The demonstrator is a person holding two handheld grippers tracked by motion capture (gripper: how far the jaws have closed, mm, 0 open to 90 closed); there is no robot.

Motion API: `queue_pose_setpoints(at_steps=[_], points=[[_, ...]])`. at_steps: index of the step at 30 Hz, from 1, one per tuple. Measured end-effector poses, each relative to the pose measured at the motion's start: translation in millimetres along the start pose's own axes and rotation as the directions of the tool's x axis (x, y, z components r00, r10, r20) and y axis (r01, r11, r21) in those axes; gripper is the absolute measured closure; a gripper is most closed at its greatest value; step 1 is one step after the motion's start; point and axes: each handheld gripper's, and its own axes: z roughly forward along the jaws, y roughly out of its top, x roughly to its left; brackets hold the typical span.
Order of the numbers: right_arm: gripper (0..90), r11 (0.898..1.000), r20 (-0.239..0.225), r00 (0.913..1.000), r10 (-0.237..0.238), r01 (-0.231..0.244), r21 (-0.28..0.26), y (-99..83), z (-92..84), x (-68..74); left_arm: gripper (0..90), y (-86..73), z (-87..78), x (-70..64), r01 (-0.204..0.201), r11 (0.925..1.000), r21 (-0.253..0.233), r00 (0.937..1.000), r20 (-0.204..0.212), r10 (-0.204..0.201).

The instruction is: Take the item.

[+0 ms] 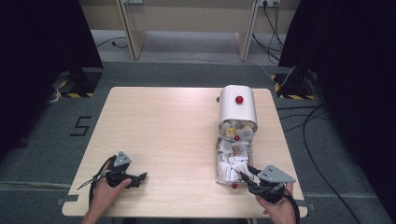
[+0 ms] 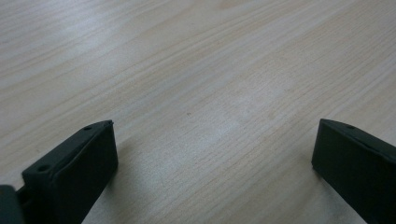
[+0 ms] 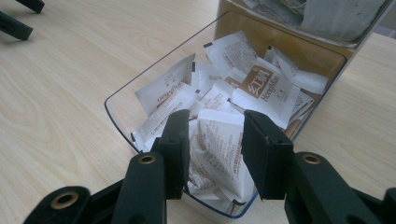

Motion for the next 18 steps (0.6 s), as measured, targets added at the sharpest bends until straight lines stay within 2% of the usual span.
queue_pose_setpoints(at_steps=[5, 18], points=[[65.3, 1.000, -0.007, 0.9999, -0.013, 0.013, 0.009, -1.0, 4.7, 0.2, 0.0, 0.0, 0.0, 0.0, 0.000, 1.0000, 0.000, 1.0000, 0.000, 0.000], [68.4, 0.999, -0.012, 0.9999, -0.006, 0.007, 0.034, -6.0, 14.8, -2.4, 0.0, 0.0, 0.0, -0.1, 0.000, 1.0000, 0.000, 1.0000, 0.000, 0.000]])
